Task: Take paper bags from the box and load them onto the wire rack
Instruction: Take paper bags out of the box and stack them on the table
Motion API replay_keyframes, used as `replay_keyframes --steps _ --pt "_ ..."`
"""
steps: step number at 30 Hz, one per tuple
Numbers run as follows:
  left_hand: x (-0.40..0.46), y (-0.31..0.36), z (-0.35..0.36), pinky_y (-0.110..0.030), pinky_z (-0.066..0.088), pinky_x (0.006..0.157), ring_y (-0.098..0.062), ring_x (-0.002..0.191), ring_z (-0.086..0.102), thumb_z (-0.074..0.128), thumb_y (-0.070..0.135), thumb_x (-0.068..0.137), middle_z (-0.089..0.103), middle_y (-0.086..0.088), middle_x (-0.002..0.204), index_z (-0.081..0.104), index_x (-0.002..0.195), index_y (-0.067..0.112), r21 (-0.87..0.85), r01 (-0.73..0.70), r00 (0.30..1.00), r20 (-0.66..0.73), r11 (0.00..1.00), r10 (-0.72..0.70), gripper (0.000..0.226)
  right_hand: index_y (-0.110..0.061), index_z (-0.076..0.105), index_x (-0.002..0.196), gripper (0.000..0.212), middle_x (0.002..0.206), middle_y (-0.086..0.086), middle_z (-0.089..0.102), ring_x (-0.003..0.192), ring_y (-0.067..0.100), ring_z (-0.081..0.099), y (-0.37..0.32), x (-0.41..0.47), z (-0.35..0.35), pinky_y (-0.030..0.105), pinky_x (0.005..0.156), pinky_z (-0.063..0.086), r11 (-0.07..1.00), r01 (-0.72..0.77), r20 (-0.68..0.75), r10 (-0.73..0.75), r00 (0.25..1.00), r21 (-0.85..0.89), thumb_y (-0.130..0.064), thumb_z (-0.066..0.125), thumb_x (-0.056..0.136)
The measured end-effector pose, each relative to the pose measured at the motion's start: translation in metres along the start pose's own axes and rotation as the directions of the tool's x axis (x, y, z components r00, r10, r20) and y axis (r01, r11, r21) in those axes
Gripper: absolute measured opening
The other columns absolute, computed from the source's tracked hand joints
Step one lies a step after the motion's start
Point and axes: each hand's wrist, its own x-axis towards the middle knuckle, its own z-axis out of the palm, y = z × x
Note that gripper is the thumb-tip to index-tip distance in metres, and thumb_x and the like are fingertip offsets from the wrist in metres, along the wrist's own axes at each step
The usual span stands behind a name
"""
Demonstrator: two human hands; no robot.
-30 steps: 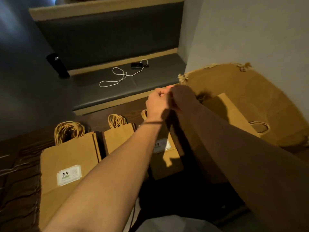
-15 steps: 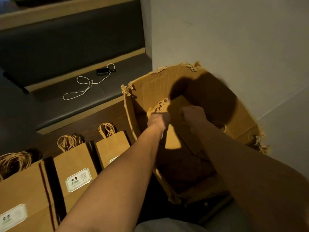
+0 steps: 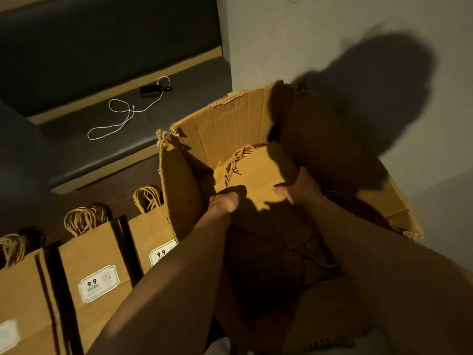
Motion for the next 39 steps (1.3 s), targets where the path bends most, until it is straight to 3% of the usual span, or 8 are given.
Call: replay_keyframes --steps 7,13,18,22,26,30,35,39 --pt "-0.018 -0.001 -0.001 -0.041 0.043 0.108 -0.032 0.131 0.048 0.058 0.048 0.093 0.047 -0.01 0.145 0.041 0.146 0.006 -0.139 0.026 0.999 -0.034 0.99 -0.031 0.069 -0.031 0.038 0.134 0.05 0.144 0.014 0.031 0.134 0.04 0.029 0.012 -0.006 -0.006 0.057 0.108 0.019 0.894 0.068 0.034 -0.059 0.998 -0.443 -0.021 0.056 0.088" --pt "-0.028 -0.002 0.001 -0.036 0.049 0.1 -0.031 0.127 0.054 0.081 0.02 0.081 0.052 -0.014 0.142 0.045 0.142 0.001 -0.132 -0.058 0.989 0.131 0.99 0.075 0.072 -0.039 0.017 0.15 0.075 0.156 0.009 0.022 0.141 0.045 0.014 0.012 -0.016 -0.004 0.06 0.112 0.009 0.784 0.145 0.152 -0.066 0.986 -0.604 -0.023 0.055 0.087" --pt "-0.065 0.016 -0.011 -0.017 0.02 0.106 -0.024 0.147 0.025 0.028 0.002 0.107 0.022 -0.009 0.161 0.023 0.153 0.0 -0.097 -0.03 0.962 0.269 0.995 0.056 0.046 -0.037 0.018 0.151 0.077 0.157 0.01 0.021 0.14 0.045 0.015 0.01 -0.023 -0.005 0.056 0.113 0.013 0.836 0.16 0.166 -0.084 0.983 -0.525 -0.026 0.057 0.085" --pt "-0.07 0.008 -0.014 -0.028 0.042 0.099 -0.028 0.134 0.049 0.063 0.008 0.095 0.049 -0.014 0.146 0.046 0.142 -0.001 -0.048 -0.222 0.945 0.237 0.974 0.227 0.051 -0.035 0.016 0.152 0.081 0.154 0.013 0.024 0.14 0.044 0.017 0.005 -0.031 -0.01 0.056 0.112 0.016 0.862 0.138 0.12 -0.091 0.989 -0.487 -0.036 0.061 0.084" --pt "-0.096 0.024 -0.035 -0.021 0.049 0.084 -0.023 0.112 0.064 0.067 0.007 0.092 0.065 -0.007 0.122 0.06 0.122 0.009 -0.185 -0.284 0.93 0.187 0.941 0.317 0.032 -0.029 0.019 0.151 0.077 0.151 0.013 0.025 0.139 0.039 0.02 -0.004 -0.043 -0.009 0.054 0.112 0.018 0.922 0.089 -0.132 -0.148 0.98 -0.376 -0.036 0.059 0.085" --pt "-0.12 0.03 -0.064 -0.012 0.04 0.032 -0.004 0.032 0.054 0.063 -0.003 0.092 0.068 -0.008 0.071 0.06 0.12 -0.005 -0.366 -0.398 0.892 0.061 0.841 0.448 0.028 -0.021 0.024 0.149 0.072 0.153 0.016 0.022 0.139 0.04 0.02 -0.026 -0.062 -0.005 0.055 0.112 0.018 0.967 0.065 -0.373 -0.157 0.914 -0.246 -0.052 0.052 0.09" --pt "-0.127 0.022 -0.091 -0.031 0.056 0.083 -0.028 0.096 0.067 0.074 0.004 0.085 0.07 -0.01 0.1 0.059 0.096 0.011 -0.61 -0.498 0.857 -0.238 0.616 0.456 0.02 -0.018 0.013 0.152 0.088 0.159 0.015 0.006 0.144 0.039 0.014 -0.064 -0.096 -0.001 0.053 0.115 0.017 0.981 0.081 -0.599 0.043 0.799 0.178 -0.056 0.058 0.087" --pt "-0.15 0.012 -0.115 -0.055 0.043 0.103 -0.045 0.119 0.056 0.077 0.019 0.085 0.06 -0.03 0.126 0.042 0.133 0.006 -0.727 -0.474 0.86 -0.26 0.497 0.439 0.061 -0.014 0.02 0.153 0.096 0.151 0.012 0.032 0.135 0.036 0.036 -0.097 -0.113 0.008 0.051 0.108 0.035 0.707 0.107 -0.284 0.136 0.949 0.699 -0.061 0.064 0.082"
